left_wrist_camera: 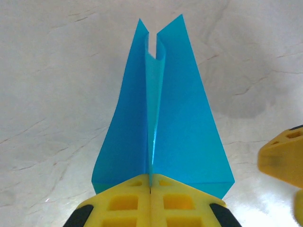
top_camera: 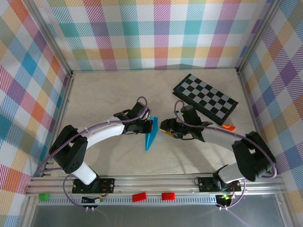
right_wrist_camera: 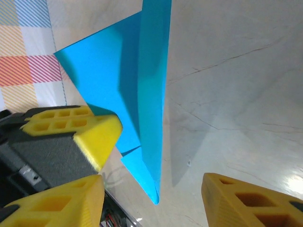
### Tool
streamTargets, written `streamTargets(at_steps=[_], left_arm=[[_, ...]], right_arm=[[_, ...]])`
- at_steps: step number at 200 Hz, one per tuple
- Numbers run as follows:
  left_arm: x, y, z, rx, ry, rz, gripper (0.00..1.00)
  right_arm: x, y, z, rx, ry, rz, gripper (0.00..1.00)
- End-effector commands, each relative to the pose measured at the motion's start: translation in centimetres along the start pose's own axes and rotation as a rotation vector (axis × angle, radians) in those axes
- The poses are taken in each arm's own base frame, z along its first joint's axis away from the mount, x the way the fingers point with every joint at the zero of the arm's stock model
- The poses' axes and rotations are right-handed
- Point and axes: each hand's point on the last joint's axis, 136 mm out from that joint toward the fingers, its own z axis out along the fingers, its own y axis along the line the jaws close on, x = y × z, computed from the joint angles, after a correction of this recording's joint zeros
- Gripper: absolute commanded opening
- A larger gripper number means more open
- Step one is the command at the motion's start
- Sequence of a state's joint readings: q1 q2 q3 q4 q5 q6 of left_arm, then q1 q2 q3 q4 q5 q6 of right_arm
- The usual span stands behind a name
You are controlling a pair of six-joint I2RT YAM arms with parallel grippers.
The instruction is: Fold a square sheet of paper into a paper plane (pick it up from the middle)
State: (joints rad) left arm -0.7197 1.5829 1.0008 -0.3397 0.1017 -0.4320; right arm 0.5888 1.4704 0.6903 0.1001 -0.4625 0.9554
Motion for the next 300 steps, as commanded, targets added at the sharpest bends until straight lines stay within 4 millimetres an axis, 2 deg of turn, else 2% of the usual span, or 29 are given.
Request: streamTargets(at_steps=[1, 29, 61, 72, 79, 86, 114, 138, 191, 300], left_arm=[[0.8, 1.0, -0.8, -0.052, 0.001, -0.001, 0.0], [1.3, 1.2, -0.8, -0.058, 0.008, -0.004, 0.0], [2.2, 1.5, -0.5, -0.054, 0.031, -0.016, 0.02], [2.6, 1.8, -0.3, -0.064, 0.041, -0.019, 0.06], [2.9, 2.1, -0.3, -0.073, 0.047, -0.021, 0.13], [3.1, 2.2, -0.2, -0.073, 0.051, -0.025, 0.2], [3.9, 1.3, -0.2, 0.004, 0.058, -0.043, 0.31], [4.5, 1.1, -0.5, 0.029, 0.064, -0.061, 0.36], [5.2, 0.3, -1.0, 0.079, 0.073, -0.063, 0.38], [6.0, 0.4, 0.8, 0.066, 0.138, -0.062, 0.4]], right_arm=[[0.1, 0.8, 2.0, -0.009, 0.041, 0.009, 0.53], [0.8, 0.3, 4.5, 0.005, 0.115, 0.013, 0.42], [1.2, -1.3, 6.1, 0.027, 0.152, 0.04, 0.16], [1.4, -1.8, 6.4, 0.035, 0.159, 0.048, 0.13], [1.5, -2.1, 6.5, 0.037, 0.162, 0.052, 0.11], [1.6, -2.3, 6.7, 0.042, 0.168, 0.06, 0.11], [1.9, -2.9, 7.0, 0.036, 0.179, 0.065, 0.09], [2.0, -3.2, 7.1, 0.046, 0.18, 0.072, 0.09], [2.1, -3.3, 7.1, 0.049, 0.18, 0.072, 0.1], [2.0, -3.5, 6.8, 0.066, 0.174, 0.069, 0.1]])
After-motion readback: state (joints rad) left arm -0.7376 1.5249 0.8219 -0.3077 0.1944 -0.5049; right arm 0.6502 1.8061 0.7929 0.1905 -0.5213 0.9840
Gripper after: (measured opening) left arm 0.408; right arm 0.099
